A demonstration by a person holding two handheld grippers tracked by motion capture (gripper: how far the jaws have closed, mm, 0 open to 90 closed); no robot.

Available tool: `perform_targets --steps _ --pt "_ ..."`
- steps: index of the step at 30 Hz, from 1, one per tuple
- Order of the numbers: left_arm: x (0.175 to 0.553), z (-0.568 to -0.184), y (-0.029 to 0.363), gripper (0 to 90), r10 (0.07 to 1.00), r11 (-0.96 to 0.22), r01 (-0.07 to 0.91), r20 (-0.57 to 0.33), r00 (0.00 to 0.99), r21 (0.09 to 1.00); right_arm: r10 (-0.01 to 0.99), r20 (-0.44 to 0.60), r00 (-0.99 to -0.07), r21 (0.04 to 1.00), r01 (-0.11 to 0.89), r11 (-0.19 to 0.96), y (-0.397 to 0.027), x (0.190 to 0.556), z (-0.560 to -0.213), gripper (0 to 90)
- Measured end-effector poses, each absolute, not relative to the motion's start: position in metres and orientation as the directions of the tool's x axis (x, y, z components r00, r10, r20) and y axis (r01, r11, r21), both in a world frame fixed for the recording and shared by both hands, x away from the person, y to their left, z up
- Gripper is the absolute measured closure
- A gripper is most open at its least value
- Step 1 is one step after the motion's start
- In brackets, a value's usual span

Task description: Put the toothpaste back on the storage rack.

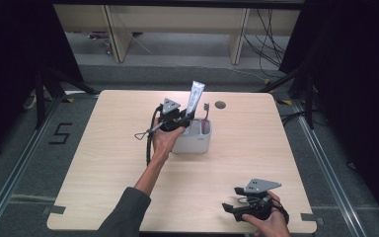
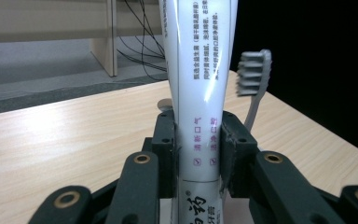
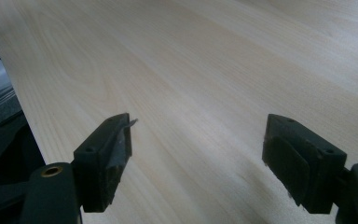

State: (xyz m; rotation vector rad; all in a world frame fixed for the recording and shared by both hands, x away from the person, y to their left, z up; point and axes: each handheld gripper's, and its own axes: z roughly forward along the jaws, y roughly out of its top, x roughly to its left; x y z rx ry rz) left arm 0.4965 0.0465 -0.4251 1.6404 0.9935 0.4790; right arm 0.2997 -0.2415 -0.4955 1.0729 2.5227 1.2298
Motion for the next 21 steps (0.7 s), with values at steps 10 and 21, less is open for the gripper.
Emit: perform_targets --steps 10,21 --pt "0.491 -0.428 0.048 69.8 0.824 -0.096 0.378 -0.14 0.55 0.921 0.655 0.167 -0.737 0.731 0.538 0.42 -0.242 0.3 -0.496 24.8" --pt "0.484 -0.424 0.047 69.4 0.821 -0.142 0.384 -0.108 0.56 0.912 0.65 0.17 -0.741 0.721 0.543 0.431 -0.241 0.3 -0.497 24.8"
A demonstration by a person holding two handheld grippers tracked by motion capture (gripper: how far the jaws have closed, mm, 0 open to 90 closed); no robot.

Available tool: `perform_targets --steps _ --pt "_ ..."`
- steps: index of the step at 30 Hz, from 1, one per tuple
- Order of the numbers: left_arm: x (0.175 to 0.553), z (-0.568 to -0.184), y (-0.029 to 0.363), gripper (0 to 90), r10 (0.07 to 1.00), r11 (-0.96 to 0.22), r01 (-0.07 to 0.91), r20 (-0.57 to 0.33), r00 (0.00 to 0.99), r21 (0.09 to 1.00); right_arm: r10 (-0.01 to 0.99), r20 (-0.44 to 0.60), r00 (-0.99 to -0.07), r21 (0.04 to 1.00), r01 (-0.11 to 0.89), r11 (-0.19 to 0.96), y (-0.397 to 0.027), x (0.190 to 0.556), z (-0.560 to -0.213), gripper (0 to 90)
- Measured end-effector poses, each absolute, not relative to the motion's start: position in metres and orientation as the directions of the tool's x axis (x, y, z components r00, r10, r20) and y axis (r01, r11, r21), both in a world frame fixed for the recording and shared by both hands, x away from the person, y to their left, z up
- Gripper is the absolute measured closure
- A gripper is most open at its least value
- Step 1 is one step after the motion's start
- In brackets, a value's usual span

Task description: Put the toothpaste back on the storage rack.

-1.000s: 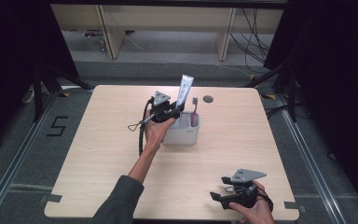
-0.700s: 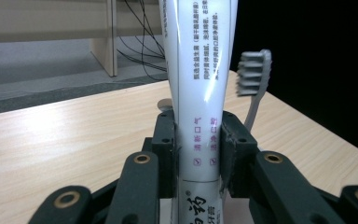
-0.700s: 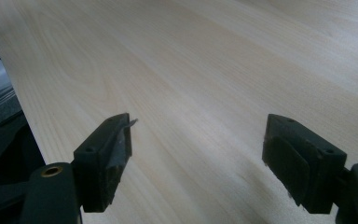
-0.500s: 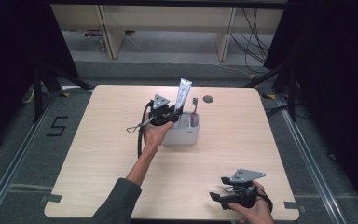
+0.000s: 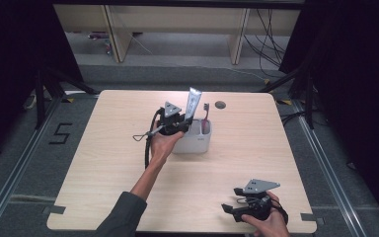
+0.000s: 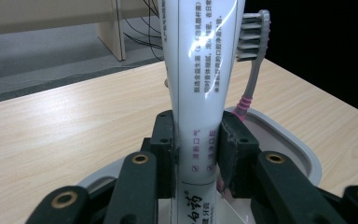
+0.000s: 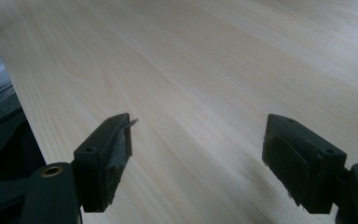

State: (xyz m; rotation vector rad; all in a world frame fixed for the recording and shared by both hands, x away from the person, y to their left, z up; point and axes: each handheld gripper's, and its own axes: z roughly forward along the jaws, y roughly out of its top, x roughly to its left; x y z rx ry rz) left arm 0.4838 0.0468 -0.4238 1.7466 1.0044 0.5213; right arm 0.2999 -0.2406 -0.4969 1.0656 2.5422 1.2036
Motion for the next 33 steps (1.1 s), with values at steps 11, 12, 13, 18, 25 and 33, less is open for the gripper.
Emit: perform_targets --steps 11,12,13,18,25,33 --pt "0.476 -0.421 0.052 64.1 0.837 -0.12 0.386 -0.116 0.535 0.915 0.65 0.163 -0.743 0.724 0.537 0.432 -0.24 0.3 -0.498 25.3" --pt "0.476 -0.421 0.052 70.3 0.837 -0.12 0.386 -0.116 0.535 0.915 0.648 0.165 -0.744 0.725 0.537 0.431 -0.24 0.3 -0.498 25.3" --pt "0.473 -0.413 0.053 68.5 0.825 -0.07 0.354 -0.145 0.546 0.933 0.638 0.151 -0.755 0.732 0.519 0.441 -0.24 0.301 -0.498 25.3" --pt "0.468 -0.396 0.056 67.7 0.827 -0.079 0.327 -0.122 0.549 0.942 0.642 0.145 -0.753 0.725 0.522 0.449 -0.24 0.301 -0.498 25.3" --pt "0.467 -0.399 0.061 65.4 0.828 -0.099 0.357 -0.122 0.548 0.929 0.646 0.167 -0.745 0.718 0.541 0.438 -0.239 0.299 -0.498 25.3" --pt "0.466 -0.399 0.065 59.7 0.822 -0.123 0.377 -0.118 0.557 0.918 0.643 0.147 -0.752 0.727 0.522 0.445 -0.24 0.301 -0.498 25.3"
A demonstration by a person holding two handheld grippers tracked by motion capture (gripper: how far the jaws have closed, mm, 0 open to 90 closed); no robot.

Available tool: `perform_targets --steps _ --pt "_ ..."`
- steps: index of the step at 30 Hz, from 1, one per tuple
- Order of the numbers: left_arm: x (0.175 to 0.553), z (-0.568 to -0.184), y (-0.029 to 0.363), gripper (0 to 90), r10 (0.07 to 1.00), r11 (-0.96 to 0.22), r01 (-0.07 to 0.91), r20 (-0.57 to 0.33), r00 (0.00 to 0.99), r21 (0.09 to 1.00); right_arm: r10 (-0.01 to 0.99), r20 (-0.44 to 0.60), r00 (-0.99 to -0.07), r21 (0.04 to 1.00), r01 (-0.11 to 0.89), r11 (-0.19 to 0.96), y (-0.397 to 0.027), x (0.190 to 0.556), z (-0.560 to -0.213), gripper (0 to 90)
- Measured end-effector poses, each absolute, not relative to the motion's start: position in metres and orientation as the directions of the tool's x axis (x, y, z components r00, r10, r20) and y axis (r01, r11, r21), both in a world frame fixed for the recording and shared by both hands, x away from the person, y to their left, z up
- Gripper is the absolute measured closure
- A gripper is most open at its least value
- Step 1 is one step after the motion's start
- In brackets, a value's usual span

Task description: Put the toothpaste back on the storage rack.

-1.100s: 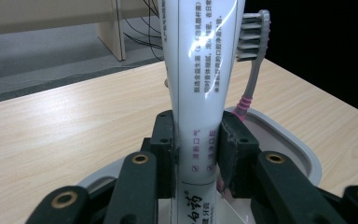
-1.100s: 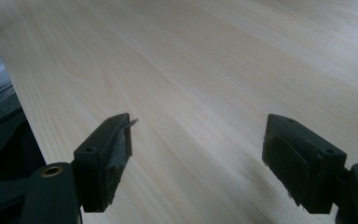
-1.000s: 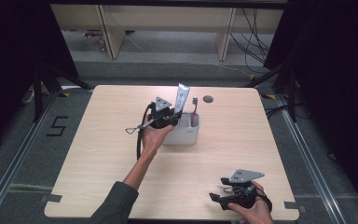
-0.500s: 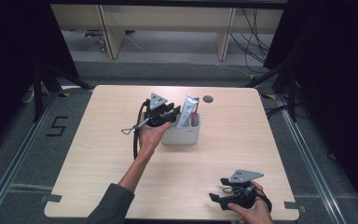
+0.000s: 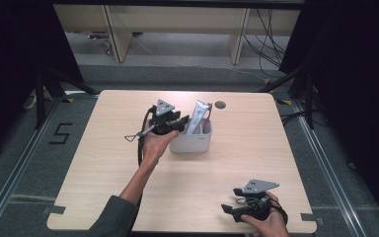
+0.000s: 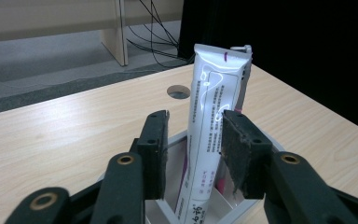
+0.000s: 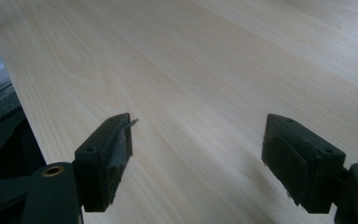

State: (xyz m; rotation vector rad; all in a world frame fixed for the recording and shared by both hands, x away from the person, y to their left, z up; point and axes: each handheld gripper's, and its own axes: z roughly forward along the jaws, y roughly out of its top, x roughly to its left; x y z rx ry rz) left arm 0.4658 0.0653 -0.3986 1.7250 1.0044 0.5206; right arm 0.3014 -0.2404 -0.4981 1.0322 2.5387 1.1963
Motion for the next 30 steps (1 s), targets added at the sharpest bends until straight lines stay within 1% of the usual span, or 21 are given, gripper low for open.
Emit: perform_targets --steps 3,6,7,14,17,21,24,28,30 --pt "0.463 -0.4 0.069 56.6 0.822 -0.118 0.383 -0.126 0.555 0.916 0.636 0.153 -0.756 0.733 0.519 0.44 -0.24 0.302 -0.498 25.3" --pt "0.462 -0.402 0.076 55.2 0.825 -0.116 0.387 -0.128 0.55 0.915 0.658 0.178 -0.732 0.716 0.555 0.424 -0.24 0.299 -0.498 25.3" --pt "0.462 -0.403 0.078 54.7 0.826 -0.116 0.388 -0.128 0.548 0.914 0.653 0.165 -0.739 0.721 0.542 0.432 -0.24 0.301 -0.498 25.3" --pt "0.458 -0.403 0.084 50.4 0.822 -0.112 0.404 -0.144 0.551 0.908 0.654 0.164 -0.739 0.72 0.543 0.433 -0.241 0.301 -0.498 25.3" --pt "0.456 -0.402 0.085 49.4 0.822 -0.116 0.398 -0.137 0.553 0.91 0.654 0.163 -0.738 0.72 0.543 0.433 -0.241 0.301 -0.498 25.3" --pt "0.45 -0.398 0.09 46.1 0.821 -0.122 0.39 -0.128 0.557 0.913 0.655 0.163 -0.738 0.721 0.543 0.431 -0.241 0.301 -0.498 25.3" --pt "0.443 -0.398 0.096 45.2 0.817 -0.122 0.391 -0.131 0.562 0.912 0.651 0.151 -0.744 0.725 0.531 0.439 -0.242 0.301 -0.497 25.3" --pt "0.438 -0.4 0.102 42.4 0.812 -0.125 0.407 -0.143 0.566 0.905 0.657 0.168 -0.735 0.719 0.547 0.429 -0.241 0.3 -0.497 25.2" --pt "0.434 -0.403 0.106 41.5 0.813 -0.137 0.413 -0.136 0.567 0.9 0.656 0.156 -0.738 0.723 0.538 0.434 -0.24 0.301 -0.498 25.3"
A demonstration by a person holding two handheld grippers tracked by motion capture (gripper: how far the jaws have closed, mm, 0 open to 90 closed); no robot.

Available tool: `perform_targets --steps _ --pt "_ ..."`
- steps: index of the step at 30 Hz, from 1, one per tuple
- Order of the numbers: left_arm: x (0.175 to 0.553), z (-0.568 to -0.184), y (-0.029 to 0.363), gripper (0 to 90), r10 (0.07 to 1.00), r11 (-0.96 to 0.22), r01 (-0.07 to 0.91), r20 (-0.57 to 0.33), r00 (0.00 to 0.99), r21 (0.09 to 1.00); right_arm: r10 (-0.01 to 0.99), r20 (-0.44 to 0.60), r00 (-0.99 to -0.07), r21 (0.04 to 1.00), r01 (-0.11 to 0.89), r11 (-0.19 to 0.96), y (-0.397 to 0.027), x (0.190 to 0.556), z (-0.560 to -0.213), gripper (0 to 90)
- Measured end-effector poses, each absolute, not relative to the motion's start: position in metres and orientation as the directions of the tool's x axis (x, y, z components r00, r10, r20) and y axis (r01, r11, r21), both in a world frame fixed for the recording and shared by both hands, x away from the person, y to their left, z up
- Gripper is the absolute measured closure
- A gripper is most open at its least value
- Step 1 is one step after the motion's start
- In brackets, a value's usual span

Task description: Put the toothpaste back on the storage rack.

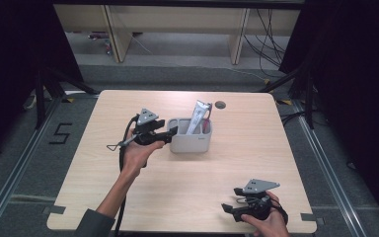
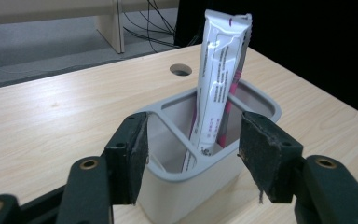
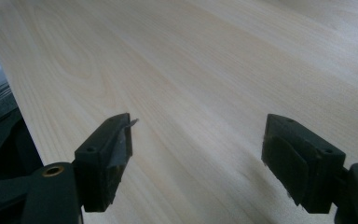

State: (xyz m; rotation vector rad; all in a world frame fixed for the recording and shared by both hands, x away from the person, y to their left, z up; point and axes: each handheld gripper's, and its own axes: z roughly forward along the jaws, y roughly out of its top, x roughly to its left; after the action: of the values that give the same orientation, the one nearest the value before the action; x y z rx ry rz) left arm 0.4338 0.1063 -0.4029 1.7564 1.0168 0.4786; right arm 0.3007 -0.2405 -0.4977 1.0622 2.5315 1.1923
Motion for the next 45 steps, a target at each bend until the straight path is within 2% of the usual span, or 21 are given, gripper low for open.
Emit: perform_targets --steps 9,32,36,45 --pt "0.424 -0.41 0.118 38.3 0.808 -0.123 0.433 -0.163 0.566 0.893 0.656 0.169 -0.736 0.723 0.545 0.425 -0.24 0.3 -0.497 25.2" --pt "0.398 -0.42 0.139 35.2 0.805 -0.154 0.431 -0.14 0.576 0.889 0.655 0.172 -0.736 0.72 0.548 0.427 -0.24 0.3 -0.497 25.2" --pt "0.394 -0.424 0.142 34.7 0.799 -0.142 0.446 -0.164 0.578 0.884 0.654 0.165 -0.739 0.721 0.543 0.432 -0.24 0.301 -0.497 25.2" --pt "0.386 -0.43 0.143 32.9 0.795 -0.159 0.451 -0.157 0.586 0.878 0.652 0.168 -0.739 0.723 0.543 0.428 -0.241 0.3 -0.498 25.1"
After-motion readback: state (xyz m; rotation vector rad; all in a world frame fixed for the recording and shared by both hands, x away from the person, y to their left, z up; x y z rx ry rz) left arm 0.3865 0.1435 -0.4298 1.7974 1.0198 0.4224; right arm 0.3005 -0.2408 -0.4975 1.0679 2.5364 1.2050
